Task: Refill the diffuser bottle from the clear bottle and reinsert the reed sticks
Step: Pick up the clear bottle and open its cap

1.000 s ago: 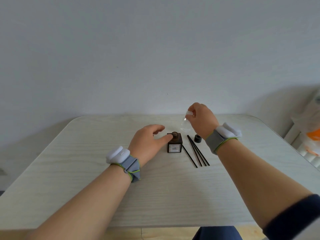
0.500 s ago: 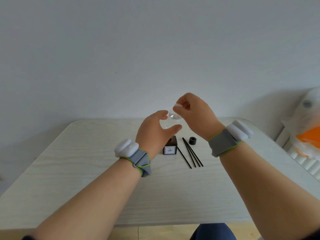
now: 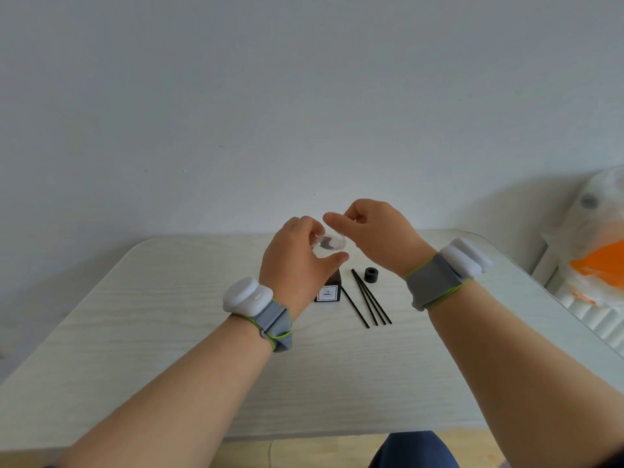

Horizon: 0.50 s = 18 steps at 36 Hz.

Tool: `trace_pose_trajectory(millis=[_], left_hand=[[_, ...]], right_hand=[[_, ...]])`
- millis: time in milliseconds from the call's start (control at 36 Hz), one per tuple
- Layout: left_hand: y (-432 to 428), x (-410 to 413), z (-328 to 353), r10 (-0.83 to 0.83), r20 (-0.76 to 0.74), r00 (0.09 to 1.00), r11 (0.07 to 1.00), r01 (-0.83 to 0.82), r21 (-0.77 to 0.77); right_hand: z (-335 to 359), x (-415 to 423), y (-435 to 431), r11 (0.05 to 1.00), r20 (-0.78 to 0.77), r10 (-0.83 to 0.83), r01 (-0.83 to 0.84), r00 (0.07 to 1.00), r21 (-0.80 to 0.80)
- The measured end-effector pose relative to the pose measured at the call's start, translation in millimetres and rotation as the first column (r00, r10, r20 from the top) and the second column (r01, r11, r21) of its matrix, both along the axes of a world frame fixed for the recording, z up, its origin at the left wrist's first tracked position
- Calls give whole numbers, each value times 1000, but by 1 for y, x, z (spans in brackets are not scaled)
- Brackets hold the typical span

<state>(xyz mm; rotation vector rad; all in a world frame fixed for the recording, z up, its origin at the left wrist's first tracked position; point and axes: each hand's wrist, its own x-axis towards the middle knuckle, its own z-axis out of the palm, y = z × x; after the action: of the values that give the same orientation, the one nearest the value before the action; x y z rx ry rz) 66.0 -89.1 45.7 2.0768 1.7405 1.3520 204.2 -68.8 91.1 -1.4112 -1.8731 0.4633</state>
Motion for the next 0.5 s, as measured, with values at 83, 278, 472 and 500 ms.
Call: trace_pose_trajectory(millis=[83,278,472,500], left_hand=[[-1,2,0,-1,6,1000,1000,1,-11],[-2,2,1,-30,77,997,992,39,-117],[-4,-2,7,-71,212,975,968,118,-220],[-4,-3,6,-74,226,971,967,125,-224]], right_hand=[[2,0,-3,1000,30,10,-10,1000,-10],[3,-1,-5,998,123,38,-32,992,-48],[4,2,-8,994,120,100,-92,988,-64],[4,3,-9,992,116,113,-106,987,-67]])
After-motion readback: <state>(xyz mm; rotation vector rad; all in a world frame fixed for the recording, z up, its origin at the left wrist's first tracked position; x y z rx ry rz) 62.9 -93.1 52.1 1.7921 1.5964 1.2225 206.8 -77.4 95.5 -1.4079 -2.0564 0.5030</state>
